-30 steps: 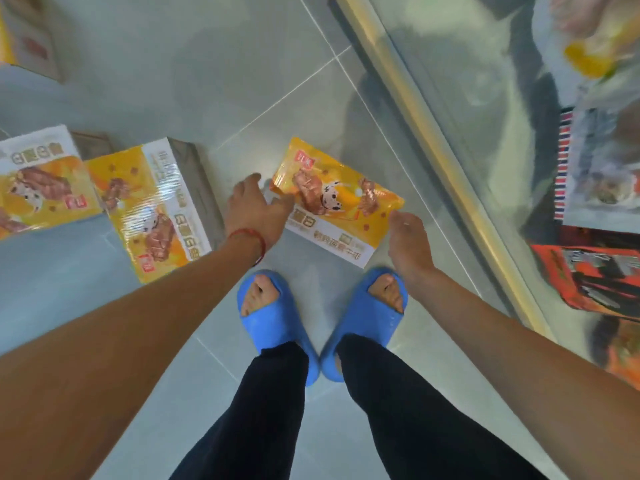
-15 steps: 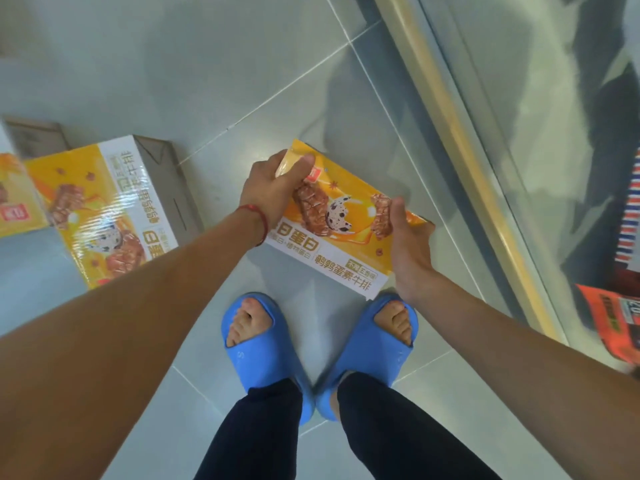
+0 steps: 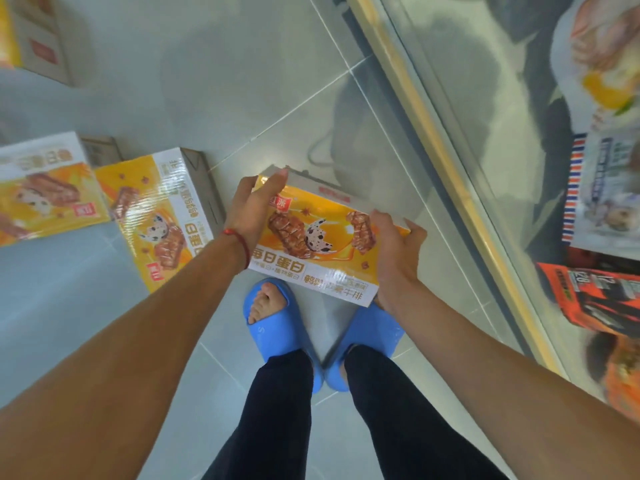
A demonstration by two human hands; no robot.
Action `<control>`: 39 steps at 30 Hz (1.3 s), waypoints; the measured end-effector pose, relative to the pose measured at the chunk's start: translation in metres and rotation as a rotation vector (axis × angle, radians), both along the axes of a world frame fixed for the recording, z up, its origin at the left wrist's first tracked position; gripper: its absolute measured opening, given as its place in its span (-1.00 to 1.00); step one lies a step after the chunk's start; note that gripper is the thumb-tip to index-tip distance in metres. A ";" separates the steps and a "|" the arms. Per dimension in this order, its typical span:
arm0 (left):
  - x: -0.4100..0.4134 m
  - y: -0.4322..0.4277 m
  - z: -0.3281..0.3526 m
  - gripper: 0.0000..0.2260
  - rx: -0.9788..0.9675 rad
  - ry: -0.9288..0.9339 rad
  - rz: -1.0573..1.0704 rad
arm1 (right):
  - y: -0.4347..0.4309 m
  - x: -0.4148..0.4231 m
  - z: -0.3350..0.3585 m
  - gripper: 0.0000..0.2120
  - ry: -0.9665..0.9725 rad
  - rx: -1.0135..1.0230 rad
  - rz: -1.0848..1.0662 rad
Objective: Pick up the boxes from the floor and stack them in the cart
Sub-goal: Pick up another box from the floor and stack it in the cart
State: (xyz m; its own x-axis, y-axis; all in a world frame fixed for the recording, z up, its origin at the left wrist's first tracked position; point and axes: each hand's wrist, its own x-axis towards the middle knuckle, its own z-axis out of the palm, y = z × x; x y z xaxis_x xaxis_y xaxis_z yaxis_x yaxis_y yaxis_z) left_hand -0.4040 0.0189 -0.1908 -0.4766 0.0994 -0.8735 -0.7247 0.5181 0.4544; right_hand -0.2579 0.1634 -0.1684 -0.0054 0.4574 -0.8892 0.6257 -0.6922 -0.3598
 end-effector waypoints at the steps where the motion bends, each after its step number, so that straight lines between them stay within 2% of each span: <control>1: 0.001 -0.006 0.017 -0.52 0.020 -0.005 0.037 | -0.004 0.000 0.018 -0.53 0.014 0.003 -0.003; 4: 0.004 -0.026 0.081 -0.60 0.088 -0.011 0.185 | -0.015 -0.003 0.082 -0.60 0.047 0.002 0.007; 7: 0.011 -0.047 0.139 -0.73 0.121 0.009 0.327 | -0.024 -0.010 0.143 -0.54 0.083 0.043 0.081; 10: 0.024 -0.074 0.202 -0.62 0.222 -0.048 0.502 | -0.037 -0.015 0.207 -0.54 0.129 0.093 0.262; 14: 0.048 -0.103 0.290 -0.62 0.273 -0.075 0.603 | -0.053 -0.016 0.281 -0.48 0.231 0.135 0.474; 16: 0.061 -0.116 0.328 -0.45 0.290 -0.065 0.616 | -0.062 -0.012 0.314 -0.44 0.264 0.138 0.543; 18: 0.077 -0.128 0.363 -0.33 0.297 -0.026 0.649 | -0.071 -0.003 0.347 -0.49 0.307 0.150 0.611; 21: 0.103 -0.143 0.403 -0.37 0.298 0.043 0.689 | -0.080 0.015 0.389 -0.49 0.377 0.127 0.684; 28: 0.206 -0.151 0.473 -0.44 0.249 0.210 0.892 | -0.076 0.069 0.460 -0.43 0.523 0.110 0.846; 36: 0.368 -0.144 0.552 -0.47 0.202 0.426 1.222 | -0.084 0.146 0.541 -0.43 0.647 0.021 1.214; 39: 0.427 -0.144 0.583 -0.47 0.220 0.496 1.349 | -0.094 0.180 0.573 -0.49 0.692 -0.043 1.322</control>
